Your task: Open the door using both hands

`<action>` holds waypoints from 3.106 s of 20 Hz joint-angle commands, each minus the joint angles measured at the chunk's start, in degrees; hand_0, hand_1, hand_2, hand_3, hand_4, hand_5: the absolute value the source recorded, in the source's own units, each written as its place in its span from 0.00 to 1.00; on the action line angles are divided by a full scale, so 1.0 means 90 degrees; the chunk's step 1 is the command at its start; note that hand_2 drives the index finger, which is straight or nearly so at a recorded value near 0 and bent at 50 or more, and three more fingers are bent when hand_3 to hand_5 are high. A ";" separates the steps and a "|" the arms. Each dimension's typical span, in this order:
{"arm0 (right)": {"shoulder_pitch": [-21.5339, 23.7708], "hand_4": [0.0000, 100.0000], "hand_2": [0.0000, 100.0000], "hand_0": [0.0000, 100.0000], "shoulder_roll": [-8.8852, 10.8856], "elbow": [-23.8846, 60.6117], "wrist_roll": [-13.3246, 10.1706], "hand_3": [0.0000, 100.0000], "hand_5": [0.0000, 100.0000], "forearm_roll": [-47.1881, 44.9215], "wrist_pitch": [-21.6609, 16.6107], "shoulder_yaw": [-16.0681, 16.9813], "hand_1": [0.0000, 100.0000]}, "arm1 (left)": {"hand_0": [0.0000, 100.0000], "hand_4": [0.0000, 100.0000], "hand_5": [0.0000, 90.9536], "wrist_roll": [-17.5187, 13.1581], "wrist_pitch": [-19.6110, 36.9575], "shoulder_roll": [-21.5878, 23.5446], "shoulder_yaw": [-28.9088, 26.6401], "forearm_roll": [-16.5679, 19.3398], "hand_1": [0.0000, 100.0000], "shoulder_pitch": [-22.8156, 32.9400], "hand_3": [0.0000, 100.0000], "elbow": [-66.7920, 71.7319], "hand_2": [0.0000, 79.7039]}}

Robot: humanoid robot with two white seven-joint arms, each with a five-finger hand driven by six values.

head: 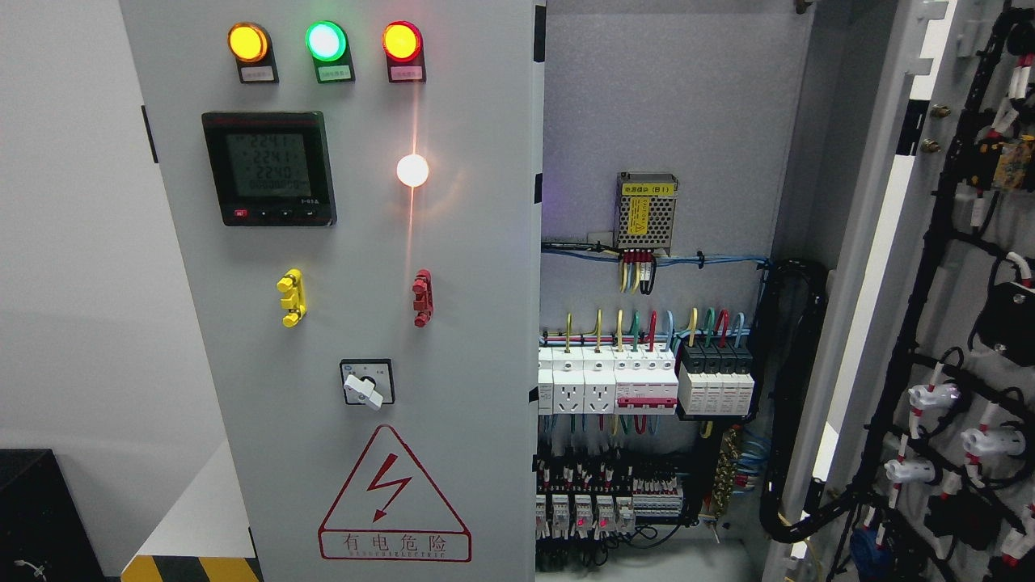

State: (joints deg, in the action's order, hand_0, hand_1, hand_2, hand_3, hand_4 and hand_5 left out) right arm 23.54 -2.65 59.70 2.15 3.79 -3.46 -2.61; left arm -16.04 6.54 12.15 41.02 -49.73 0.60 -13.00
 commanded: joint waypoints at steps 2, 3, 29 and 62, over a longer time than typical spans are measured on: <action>0.0607 0.00 0.00 0.00 0.0841 0.3648 -0.0034 0.00 0.00 -0.0011 -0.0104 -0.1008 0.00 | 0.00 0.00 0.00 0.0005 0.0054 -0.0411 -0.0485 0.1402 0.00 0.0353 0.00 0.0702 0.00; 0.0617 0.00 0.00 0.00 0.0841 0.3833 -0.0043 0.00 0.00 -0.0011 -0.0104 -0.1009 0.00 | 0.00 0.00 0.00 0.0005 0.0054 -0.0518 -0.0495 0.1607 0.00 0.0421 0.00 0.0741 0.00; -0.0084 0.00 0.00 0.00 0.1173 0.6599 -0.0102 0.00 0.00 -0.0460 -0.0964 -0.0970 0.00 | 0.00 0.00 0.00 0.0337 0.0045 -0.1193 -0.2487 0.3963 0.00 0.0256 0.00 0.1552 0.00; -0.4138 0.00 0.00 0.00 0.0128 0.5702 -0.0102 0.00 0.00 -0.0675 0.1136 -0.0853 0.00 | 0.00 0.00 0.00 0.0611 0.0035 -0.1301 -0.3102 0.4842 0.00 0.0227 0.00 0.1542 0.00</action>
State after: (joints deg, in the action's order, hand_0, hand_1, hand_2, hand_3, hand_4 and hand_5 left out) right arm -8.36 0.98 115.43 1.19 -2.23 6.44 -10.28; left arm -11.26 6.24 0.10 13.93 -6.21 2.65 -0.07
